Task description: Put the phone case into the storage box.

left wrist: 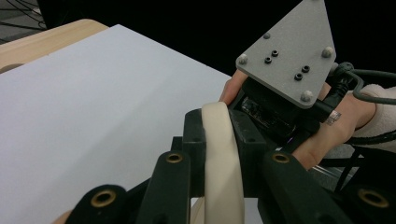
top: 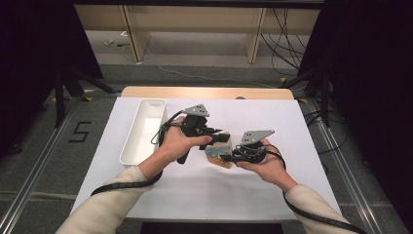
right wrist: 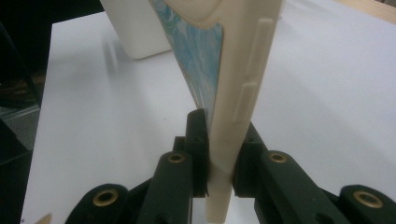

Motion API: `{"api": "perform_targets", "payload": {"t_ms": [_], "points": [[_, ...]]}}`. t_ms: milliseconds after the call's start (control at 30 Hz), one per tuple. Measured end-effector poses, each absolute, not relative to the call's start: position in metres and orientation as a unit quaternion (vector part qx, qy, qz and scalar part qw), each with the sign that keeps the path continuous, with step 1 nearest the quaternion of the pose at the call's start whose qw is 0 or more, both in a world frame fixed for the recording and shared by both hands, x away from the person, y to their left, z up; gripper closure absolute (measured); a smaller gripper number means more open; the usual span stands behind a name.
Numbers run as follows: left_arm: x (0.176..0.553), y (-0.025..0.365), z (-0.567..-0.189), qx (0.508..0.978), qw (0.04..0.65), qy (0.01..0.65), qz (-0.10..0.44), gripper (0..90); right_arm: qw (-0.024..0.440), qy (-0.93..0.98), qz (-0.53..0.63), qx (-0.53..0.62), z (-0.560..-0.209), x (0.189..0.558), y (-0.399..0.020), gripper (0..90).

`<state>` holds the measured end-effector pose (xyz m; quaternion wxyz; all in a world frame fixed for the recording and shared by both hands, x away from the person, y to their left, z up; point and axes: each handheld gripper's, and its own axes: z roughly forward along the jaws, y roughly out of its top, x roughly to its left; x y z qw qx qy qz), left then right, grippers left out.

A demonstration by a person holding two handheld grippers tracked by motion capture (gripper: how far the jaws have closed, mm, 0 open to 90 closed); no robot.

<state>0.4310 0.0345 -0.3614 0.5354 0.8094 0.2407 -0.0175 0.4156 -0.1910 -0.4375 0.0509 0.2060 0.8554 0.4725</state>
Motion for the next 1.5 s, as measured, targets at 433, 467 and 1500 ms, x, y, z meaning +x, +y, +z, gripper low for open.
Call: {"api": "perform_targets", "payload": {"t_ms": [433, 467, 1500], "points": [[0.428, 0.039, -0.356, 0.774, 0.581, 0.213, 0.135, 24.0, 0.068, 0.854, 0.463, 0.229, -0.434, 0.411, -0.184, 80.7], [0.428, 0.039, -0.356, 0.772, 0.582, 0.216, 0.138, 22.6, 0.073, 0.854, 0.460, 0.232, -0.433, 0.410, -0.183, 80.7], [0.427, 0.029, -0.385, 0.744, 0.571, 0.314, 0.147, 0.0, 0.134, 0.825, 0.453, 0.311, -0.434, 0.409, -0.174, 80.4]]}}
